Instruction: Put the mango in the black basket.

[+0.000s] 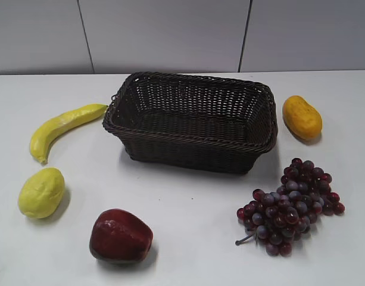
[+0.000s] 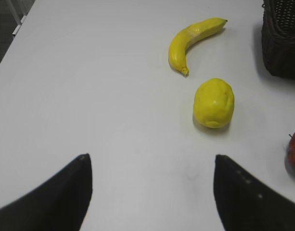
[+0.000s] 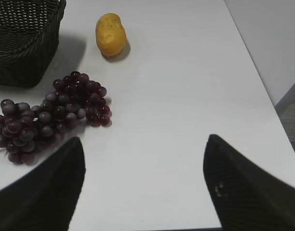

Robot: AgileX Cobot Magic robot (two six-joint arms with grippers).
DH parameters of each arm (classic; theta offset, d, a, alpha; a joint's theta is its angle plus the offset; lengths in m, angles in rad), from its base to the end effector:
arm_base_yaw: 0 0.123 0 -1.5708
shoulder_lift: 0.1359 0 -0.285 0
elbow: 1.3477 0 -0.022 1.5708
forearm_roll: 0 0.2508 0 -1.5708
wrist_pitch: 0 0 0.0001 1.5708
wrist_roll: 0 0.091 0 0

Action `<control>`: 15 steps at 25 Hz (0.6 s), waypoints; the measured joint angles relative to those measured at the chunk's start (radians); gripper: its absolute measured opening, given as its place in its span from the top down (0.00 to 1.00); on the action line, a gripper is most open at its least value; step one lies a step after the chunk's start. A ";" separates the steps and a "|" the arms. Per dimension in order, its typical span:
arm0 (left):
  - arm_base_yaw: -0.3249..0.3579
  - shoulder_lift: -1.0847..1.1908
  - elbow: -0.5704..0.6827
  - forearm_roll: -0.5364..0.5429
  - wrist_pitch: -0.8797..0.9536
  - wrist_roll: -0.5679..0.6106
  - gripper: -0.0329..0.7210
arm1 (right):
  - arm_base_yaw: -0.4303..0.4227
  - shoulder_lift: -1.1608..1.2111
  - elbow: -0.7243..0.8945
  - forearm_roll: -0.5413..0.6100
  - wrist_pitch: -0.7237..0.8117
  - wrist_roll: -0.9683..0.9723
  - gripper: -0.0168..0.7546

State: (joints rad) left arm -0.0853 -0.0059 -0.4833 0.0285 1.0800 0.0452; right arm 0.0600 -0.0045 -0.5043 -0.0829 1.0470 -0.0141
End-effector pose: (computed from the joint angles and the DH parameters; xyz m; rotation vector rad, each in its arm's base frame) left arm -0.0045 0.0027 0.2711 0.1338 2.0698 0.0097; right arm -0.0052 -0.0069 0.2798 -0.0712 2.0185 -0.0697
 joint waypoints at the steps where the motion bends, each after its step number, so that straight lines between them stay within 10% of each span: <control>1: 0.000 0.000 0.000 0.000 0.000 0.000 0.17 | 0.000 0.000 0.000 0.000 0.000 0.000 0.21; 9: 0.000 0.000 0.000 0.000 0.000 0.000 0.17 | 0.000 0.000 -0.010 0.000 -0.031 0.000 0.21; 15: 0.000 0.000 0.000 0.000 0.000 0.000 0.17 | 0.000 0.030 0.025 0.001 -0.452 0.001 0.21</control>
State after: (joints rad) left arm -0.0853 -0.0059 -0.4833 0.0285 1.0800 0.0452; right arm 0.0600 0.0259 -0.4791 -0.0820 0.5951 -0.0131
